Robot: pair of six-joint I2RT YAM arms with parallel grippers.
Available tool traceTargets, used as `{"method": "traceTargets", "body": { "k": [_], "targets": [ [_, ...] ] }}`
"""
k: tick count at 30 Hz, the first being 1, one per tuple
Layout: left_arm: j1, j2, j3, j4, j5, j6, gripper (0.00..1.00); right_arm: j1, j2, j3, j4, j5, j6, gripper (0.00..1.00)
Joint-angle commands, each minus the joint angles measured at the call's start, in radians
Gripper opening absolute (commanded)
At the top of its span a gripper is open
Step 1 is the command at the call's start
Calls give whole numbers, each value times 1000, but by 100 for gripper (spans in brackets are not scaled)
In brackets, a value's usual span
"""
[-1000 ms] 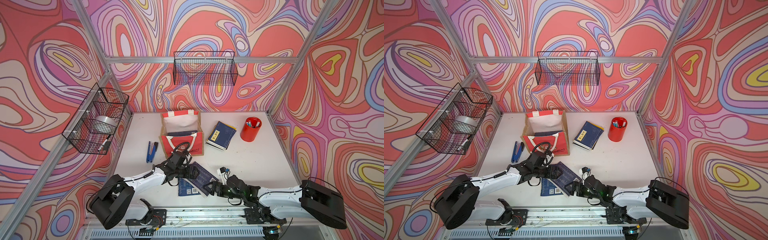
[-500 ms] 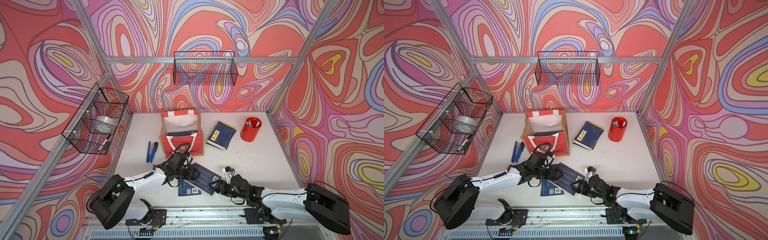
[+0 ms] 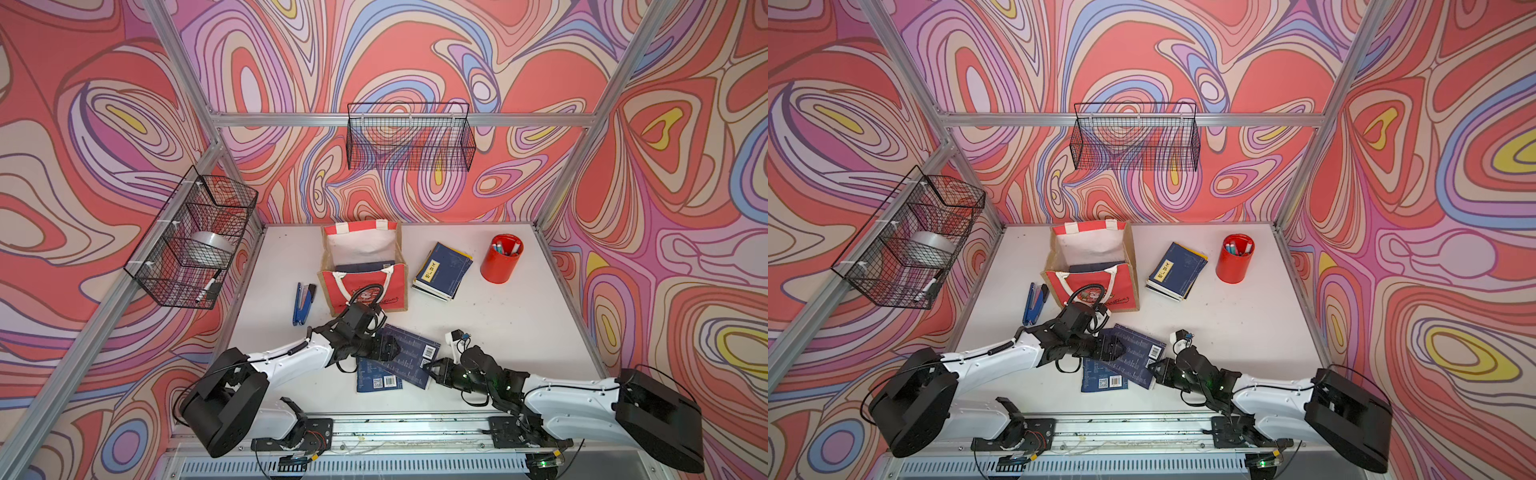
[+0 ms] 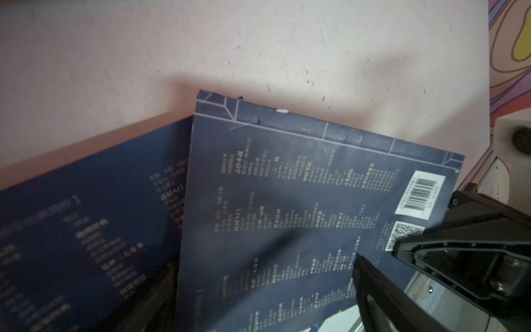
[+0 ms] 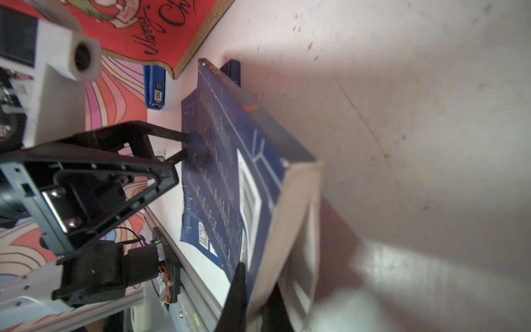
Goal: Put the books into the canvas bag
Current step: Pick up the book from the book.
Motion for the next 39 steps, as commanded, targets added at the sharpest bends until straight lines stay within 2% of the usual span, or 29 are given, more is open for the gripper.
{"method": "traceTargets", "body": {
  "k": [1,6,10,12,16,19,22,25,26,29,33,36,39],
  "targets": [
    [-11,-52,44,-55,59,41,98,-1,-84,30,-84,15,-111,0],
    [1,-53,53,-64,84,66,100,-9,-214,-29,-84,-51,-323,0],
    [7,-154,31,-31,108,67,100,-54,-342,-56,-70,-146,-370,0],
    [9,-224,11,1,124,75,100,-93,-398,-54,-78,-234,-381,0],
    [11,-314,-12,34,122,104,100,-153,-494,12,-202,-389,-427,0],
    [15,-362,-29,97,204,105,100,-187,-495,89,-283,-482,-477,0],
    [14,-391,-32,137,268,100,100,-221,-426,163,-292,-599,-503,0],
    [15,-454,-9,47,115,136,99,-230,-342,254,-325,-696,-542,0],
    [15,-490,1,2,16,141,99,-231,-323,287,-353,-712,-561,0],
    [14,-635,1,-64,-175,149,99,-237,-291,383,-459,-716,-640,0],
    [14,-833,23,-174,-370,168,100,-275,-257,469,-520,-749,-689,0],
    [15,-928,36,-183,-371,186,100,-293,-225,506,-515,-796,-688,0],
    [15,-944,48,-157,-245,205,100,-298,-196,547,-527,-842,-698,0]
  ]
}}
